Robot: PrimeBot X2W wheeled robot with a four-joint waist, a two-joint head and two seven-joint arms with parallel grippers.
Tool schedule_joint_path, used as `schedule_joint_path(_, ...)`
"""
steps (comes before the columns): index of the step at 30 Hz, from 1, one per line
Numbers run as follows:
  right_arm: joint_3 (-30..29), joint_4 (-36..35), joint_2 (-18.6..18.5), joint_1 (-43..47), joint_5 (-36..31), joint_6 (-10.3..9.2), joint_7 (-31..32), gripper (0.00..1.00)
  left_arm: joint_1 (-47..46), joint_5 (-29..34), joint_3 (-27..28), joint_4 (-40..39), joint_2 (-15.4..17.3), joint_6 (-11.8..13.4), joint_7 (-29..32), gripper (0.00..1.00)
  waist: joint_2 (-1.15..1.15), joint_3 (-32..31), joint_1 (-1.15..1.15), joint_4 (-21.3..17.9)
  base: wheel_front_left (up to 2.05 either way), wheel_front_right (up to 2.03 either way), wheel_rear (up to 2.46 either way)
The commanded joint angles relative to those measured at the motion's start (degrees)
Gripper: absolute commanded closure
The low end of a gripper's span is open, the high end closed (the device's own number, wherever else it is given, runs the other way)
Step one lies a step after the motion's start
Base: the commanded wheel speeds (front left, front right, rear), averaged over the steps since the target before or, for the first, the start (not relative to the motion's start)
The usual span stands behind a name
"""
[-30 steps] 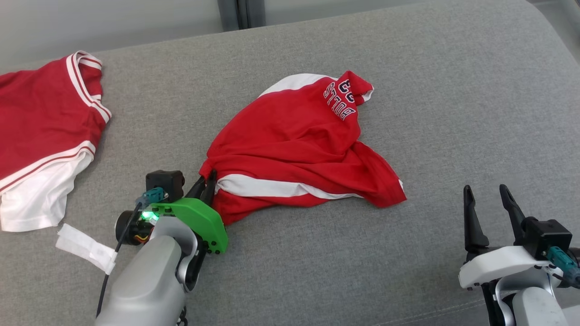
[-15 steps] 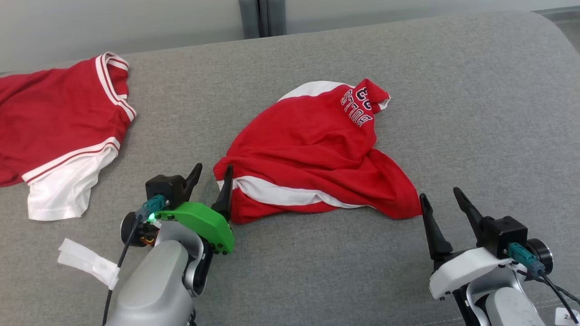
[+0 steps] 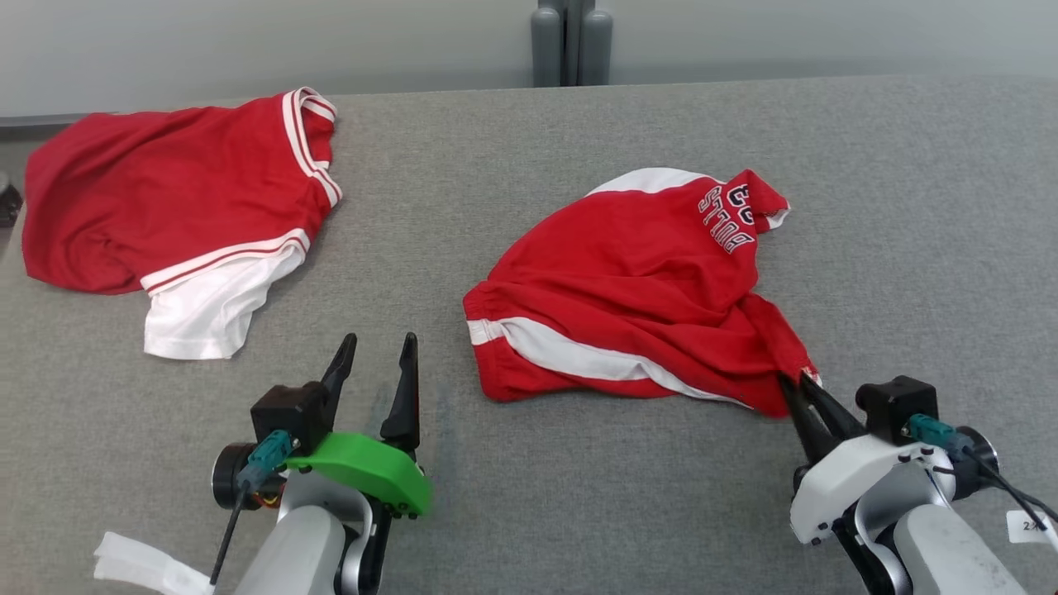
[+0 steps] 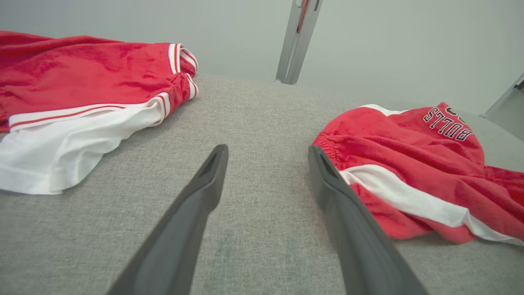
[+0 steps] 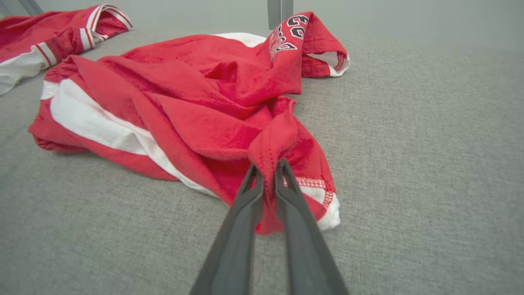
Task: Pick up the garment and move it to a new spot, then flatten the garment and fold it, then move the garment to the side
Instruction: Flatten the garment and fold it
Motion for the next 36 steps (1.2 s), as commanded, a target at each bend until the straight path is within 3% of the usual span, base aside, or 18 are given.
schedule_joint_path(1, -0.14, -0.54, -0.95, -1.34, 1.21, -0.06, -0.10, 1.00, 1.59, 0.95, 0.71, -0.98, -0.21, 0.19, -0.01, 0.00, 0.00, -0.56, 0.00, 1.61, 0.00, 0.00, 0.00)
schedule_joint_path(6, -2.68, -1.25, -2.11, -4.80, 3.74, -0.06, 0.22, 1.00, 4.10, 2.20, 2.60, -3.30, -0.62, -0.18, -0.01, 0.00, 0.00, -0.53, 0.00, 3.01, 0.00, 0.00, 0.00)
schedule_joint_path(9, -6.80, 1.81, -1.43, -8.29, 4.17, -0.05, 1.85, 1.00, 4.76, 3.10, 3.34, -4.41, -1.16, -0.42, 0.00, 0.00, 0.00, -0.22, 0.00, 4.57, 0.00, 0.00, 0.00)
schedule_joint_path(14, -10.31, 10.50, -0.66, -13.94, 2.96, -0.05, 2.11, 1.00, 4.49, 4.63, 3.81, -5.37, -1.99, -1.29, 0.02, 0.00, 0.00, 0.66, 0.00, 6.95, 0.00, 0.00, 0.00)
schedule_joint_path(22, -13.40, 23.34, 0.08, -20.26, 0.68, -0.05, -1.99, 0.98, 5.56, 5.60, 4.22, -6.05, -2.52, -2.34, 0.01, 0.00, 0.00, 0.79, 0.00, 7.53, 0.00, 0.00, 0.00)
schedule_joint_path(24, -13.30, 25.42, 0.58, -20.96, -0.15, -0.05, -3.95, 0.52, 5.84, 5.62, 4.32, -6.26, -2.58, -2.60, 0.01, 0.00, 0.00, 0.31, 0.00, 7.07, 0.00, 0.00, 0.00)
schedule_joint_path(25, -13.27, 26.16, 0.85, -21.37, -0.49, -0.05, -5.31, 0.05, 6.06, 5.65, 4.40, -6.36, -2.62, -2.67, 0.01, 0.00, 0.00, 0.02, 0.00, 6.70, 0.00, 0.00, 0.00)
schedule_joint_path(26, -13.19, 26.74, 1.02, -21.59, -0.71, -0.05, -6.25, 0.00, 6.27, 5.69, 4.40, -6.49, -2.63, -2.75, 0.01, 0.00, 0.00, -0.25, 0.00, 6.38, 0.00, 0.00, 0.00)
schedule_joint_path(31, -12.01, 27.12, 1.98, -20.49, -1.55, -0.05, -10.21, 0.00, 7.68, 5.06, 4.41, -7.42, -2.69, -2.77, 0.00, 0.00, 0.00, -2.50, 0.00, 3.74, 0.00, 0.00, 0.00)
schedule_joint_path(36, -11.28, 22.77, 3.01, -16.56, -1.77, -0.05, -11.55, 0.00, 9.25, 4.16, 3.70, -8.64, -2.68, -1.96, 0.01, 0.00, 0.00, -4.91, 0.00, 1.21, 0.00, 0.00, 0.00)
